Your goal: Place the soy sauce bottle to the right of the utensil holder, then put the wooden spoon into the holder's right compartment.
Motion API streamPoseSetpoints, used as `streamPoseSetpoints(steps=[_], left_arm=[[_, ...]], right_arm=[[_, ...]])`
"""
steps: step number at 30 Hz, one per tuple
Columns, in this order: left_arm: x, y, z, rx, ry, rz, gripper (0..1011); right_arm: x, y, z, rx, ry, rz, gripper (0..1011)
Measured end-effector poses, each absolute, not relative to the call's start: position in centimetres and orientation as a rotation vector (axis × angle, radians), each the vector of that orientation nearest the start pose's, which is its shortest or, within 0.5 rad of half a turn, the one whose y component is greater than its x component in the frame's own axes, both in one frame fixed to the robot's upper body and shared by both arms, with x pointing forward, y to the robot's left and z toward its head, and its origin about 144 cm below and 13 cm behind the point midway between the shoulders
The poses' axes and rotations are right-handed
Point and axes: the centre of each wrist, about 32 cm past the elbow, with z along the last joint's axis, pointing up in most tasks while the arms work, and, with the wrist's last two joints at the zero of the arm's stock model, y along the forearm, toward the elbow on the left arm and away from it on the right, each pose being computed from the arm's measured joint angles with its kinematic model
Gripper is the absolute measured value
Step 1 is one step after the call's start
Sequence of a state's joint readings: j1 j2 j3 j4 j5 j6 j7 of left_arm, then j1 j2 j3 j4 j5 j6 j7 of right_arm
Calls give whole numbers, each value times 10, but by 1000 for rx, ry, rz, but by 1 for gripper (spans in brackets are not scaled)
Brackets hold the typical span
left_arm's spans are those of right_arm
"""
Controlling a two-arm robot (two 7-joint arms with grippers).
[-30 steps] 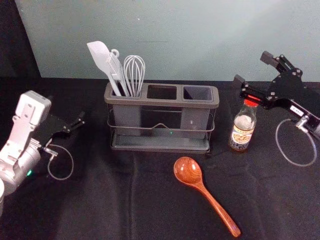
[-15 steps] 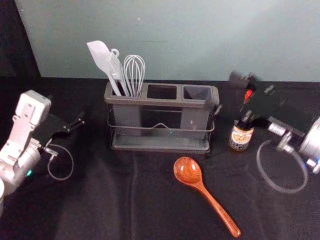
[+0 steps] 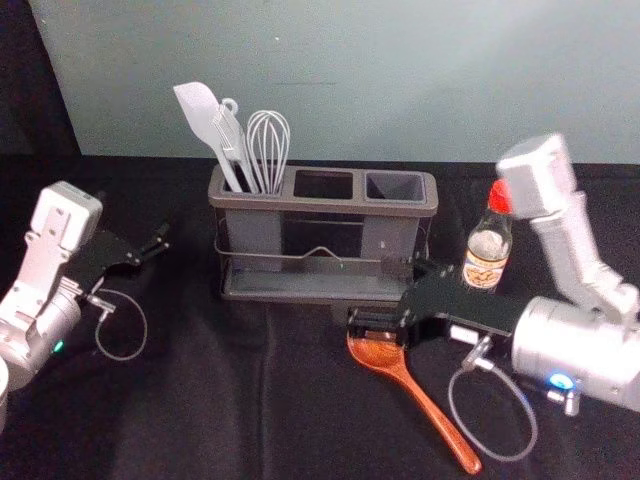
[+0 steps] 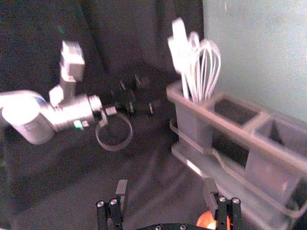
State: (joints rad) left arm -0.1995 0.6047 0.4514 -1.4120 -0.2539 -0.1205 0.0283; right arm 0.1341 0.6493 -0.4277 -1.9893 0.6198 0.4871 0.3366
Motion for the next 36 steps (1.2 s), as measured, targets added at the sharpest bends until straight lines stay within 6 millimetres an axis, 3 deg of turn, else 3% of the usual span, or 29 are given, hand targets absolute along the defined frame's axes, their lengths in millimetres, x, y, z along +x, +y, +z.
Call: streamPoseSetpoints(steps=[15,36], left_arm=[[489,310,1140,304,-285,1248,1005],[489,310,1140,304,-285,1248,1005]], right_arm=[[440,-203,1262,-549,249,-746,1002],[465,-200,1233,-668,255,-800,1002]])
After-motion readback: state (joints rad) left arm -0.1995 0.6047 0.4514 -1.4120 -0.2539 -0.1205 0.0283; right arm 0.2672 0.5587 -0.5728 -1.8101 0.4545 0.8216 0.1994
